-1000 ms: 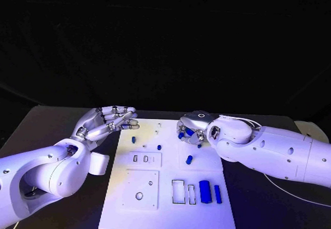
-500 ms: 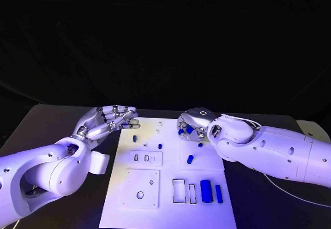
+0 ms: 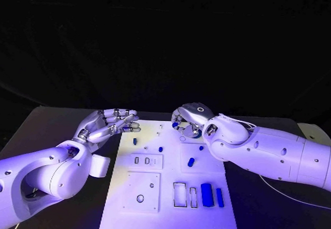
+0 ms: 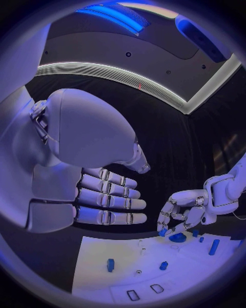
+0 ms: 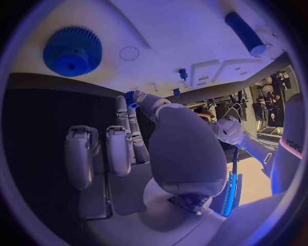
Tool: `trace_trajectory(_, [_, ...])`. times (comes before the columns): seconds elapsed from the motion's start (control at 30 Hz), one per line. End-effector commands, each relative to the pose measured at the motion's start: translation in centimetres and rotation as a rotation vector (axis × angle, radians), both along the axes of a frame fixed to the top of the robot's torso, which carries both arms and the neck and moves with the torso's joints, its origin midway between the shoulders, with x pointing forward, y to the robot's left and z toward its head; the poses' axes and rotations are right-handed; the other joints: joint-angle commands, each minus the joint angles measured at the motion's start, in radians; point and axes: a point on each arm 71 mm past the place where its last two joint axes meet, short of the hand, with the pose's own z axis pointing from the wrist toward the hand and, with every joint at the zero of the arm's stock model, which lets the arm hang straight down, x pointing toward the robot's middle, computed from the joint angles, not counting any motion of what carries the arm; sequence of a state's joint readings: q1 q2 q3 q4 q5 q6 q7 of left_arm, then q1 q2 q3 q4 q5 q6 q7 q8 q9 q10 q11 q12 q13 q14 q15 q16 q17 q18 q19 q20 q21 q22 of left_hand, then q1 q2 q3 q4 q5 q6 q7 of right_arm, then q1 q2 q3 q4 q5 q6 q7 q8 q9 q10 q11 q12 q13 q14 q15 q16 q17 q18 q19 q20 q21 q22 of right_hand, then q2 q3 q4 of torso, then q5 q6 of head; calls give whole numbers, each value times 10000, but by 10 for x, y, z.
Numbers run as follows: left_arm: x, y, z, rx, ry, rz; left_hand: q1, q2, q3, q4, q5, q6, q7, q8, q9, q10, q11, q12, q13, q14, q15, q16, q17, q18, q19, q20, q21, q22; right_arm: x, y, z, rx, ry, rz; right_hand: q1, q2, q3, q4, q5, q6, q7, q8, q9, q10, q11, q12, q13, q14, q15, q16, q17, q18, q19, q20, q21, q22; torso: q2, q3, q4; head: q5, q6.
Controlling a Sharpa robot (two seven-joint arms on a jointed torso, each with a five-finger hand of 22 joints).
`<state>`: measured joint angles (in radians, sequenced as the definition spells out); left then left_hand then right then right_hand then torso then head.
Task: Assemble the parts on the task board
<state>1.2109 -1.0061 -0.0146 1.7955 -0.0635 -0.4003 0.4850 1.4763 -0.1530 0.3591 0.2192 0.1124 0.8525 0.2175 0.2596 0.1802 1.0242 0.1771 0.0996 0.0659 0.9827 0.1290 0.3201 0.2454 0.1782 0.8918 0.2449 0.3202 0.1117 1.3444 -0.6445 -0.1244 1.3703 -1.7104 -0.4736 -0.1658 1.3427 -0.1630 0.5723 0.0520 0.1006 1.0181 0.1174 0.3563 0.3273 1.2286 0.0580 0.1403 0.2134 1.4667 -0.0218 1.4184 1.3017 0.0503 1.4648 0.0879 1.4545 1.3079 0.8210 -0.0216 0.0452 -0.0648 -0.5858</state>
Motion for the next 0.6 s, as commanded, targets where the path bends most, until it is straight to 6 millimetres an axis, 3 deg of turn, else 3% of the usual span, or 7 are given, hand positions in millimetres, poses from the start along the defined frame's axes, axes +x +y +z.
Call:
trace_trajectory(0.03, [-1,-3,1,-62,-53,-235,-39,-33,48,14,-62,-27,183,-67,-8,-1,32,-68,1,-1,35,-21,9,60,77,8,49,-12,5,4,4,388,-445,-196,97,215,27,-40,-63,-33,-36,26,745,-9,-50,-44,17,548,-4,57,3,-96,84,-47,32,804,19,-6,8,23,20])
trace_trajectory(0.3, [0,-5,1,-76,-50,-281,-31,-34,58,4,-62,-32,186,-72,-10,-4,34,-77,1,-4,36,-24,13,59,79,7,50,-13,13,22,4,544,-468,-52,84,209,33,-39,-62,-58,-27,25,761,-30,-42,-54,24,549,3,64,10,-94,77,-42,26,797,46,-9,43,31,5])
trace_trajectory(0.6, [0,-6,3,-79,-91,-291,-26,-36,66,-3,-63,-37,189,-77,-12,-6,36,-86,1,-10,39,-29,16,58,79,7,49,-15,14,34,1,552,-284,175,75,198,33,-40,-56,-80,-20,20,770,-39,-37,-57,31,550,7,68,14,-93,73,-38,23,793,120,-38,128,0,11])
